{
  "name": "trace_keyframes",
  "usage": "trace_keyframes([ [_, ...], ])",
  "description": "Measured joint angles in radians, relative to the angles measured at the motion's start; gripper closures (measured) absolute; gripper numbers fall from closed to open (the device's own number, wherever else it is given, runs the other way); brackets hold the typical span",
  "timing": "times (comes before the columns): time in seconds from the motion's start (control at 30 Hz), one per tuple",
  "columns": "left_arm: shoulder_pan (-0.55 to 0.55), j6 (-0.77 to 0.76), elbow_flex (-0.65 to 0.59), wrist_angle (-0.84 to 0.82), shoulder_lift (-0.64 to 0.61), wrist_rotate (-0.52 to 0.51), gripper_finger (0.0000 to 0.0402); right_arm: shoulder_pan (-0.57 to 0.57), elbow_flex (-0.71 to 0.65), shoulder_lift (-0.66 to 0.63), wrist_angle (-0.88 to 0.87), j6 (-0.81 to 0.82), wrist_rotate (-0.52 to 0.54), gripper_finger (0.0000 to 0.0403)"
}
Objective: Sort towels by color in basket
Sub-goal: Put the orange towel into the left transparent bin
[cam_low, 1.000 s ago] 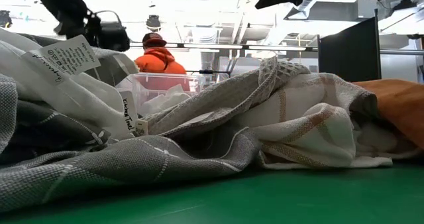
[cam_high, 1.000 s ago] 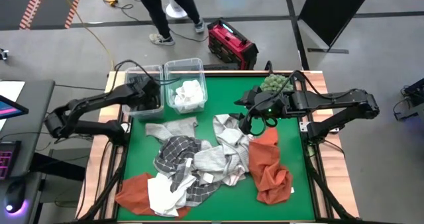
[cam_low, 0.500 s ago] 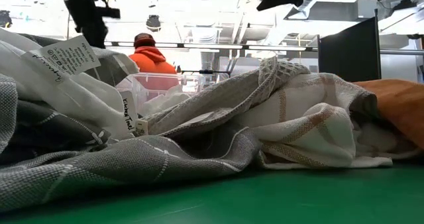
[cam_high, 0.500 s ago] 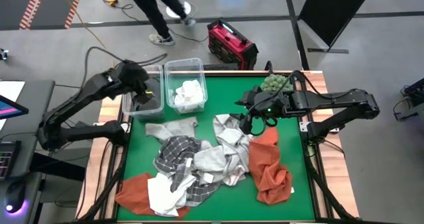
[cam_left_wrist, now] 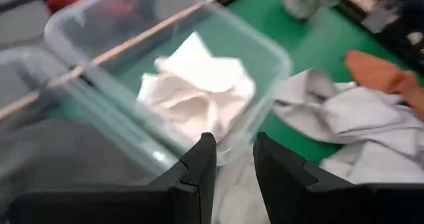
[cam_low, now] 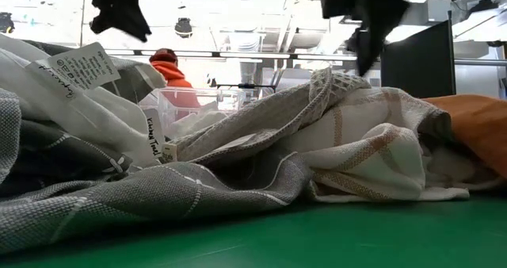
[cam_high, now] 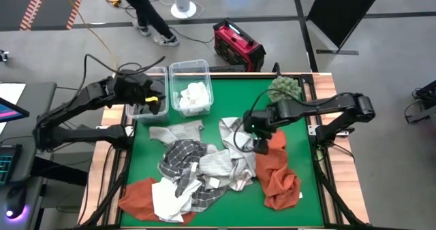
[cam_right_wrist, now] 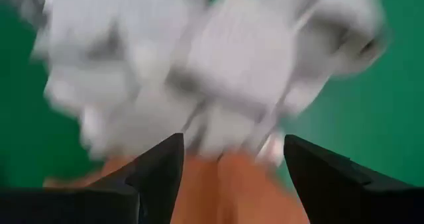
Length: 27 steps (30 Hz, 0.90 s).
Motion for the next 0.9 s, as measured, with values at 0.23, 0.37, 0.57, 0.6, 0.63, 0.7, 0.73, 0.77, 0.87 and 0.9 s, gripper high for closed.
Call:
trace_keyframes([
  [0.23, -0.084, 0.068, 0.075, 0.001, 0.004, -0.079, 0.0308, 0.055, -0.101, 0.006, -0.111, 0.000, -0.111, 0.0117],
  [0.37, -0.086, 0.096, 0.078, -0.003, 0.002, -0.095, 0.0308, 0.076, -0.205, 0.004, -0.037, 0.026, -0.140, 0.0117],
  [0.57, -0.086, 0.058, 0.078, 0.020, 0.001, -0.065, 0.0308, 0.119, -0.328, 0.003, 0.076, 0.027, -0.114, 0.0158],
  [0.6, -0.086, 0.042, 0.078, 0.040, -0.002, -0.040, 0.0308, 0.121, -0.338, 0.003, 0.085, 0.027, -0.113, 0.0178],
  [0.63, -0.086, 0.032, 0.078, 0.062, -0.007, -0.010, 0.0308, 0.123, -0.344, 0.003, 0.090, 0.027, -0.113, 0.0203],
  [0.7, -0.087, 0.031, 0.078, 0.134, -0.020, 0.050, 0.0308, 0.124, -0.349, 0.003, 0.090, 0.024, -0.128, 0.0263],
  [0.73, -0.086, 0.030, 0.078, 0.179, -0.028, 0.081, 0.0308, 0.124, -0.349, 0.003, 0.091, 0.022, -0.144, 0.0298],
  [0.77, -0.086, 0.029, 0.078, 0.221, -0.034, 0.107, 0.0308, 0.124, -0.348, -0.001, 0.089, 0.017, -0.162, 0.0332],
  [0.87, -0.086, 0.030, 0.078, 0.325, -0.044, 0.150, 0.0308, 0.116, -0.317, -0.029, 0.055, 0.000, -0.205, 0.0384],
  [0.9, -0.086, 0.030, 0.078, 0.346, -0.045, 0.153, 0.0308, 0.111, -0.297, -0.044, 0.042, 0.001, -0.210, 0.0382],
])
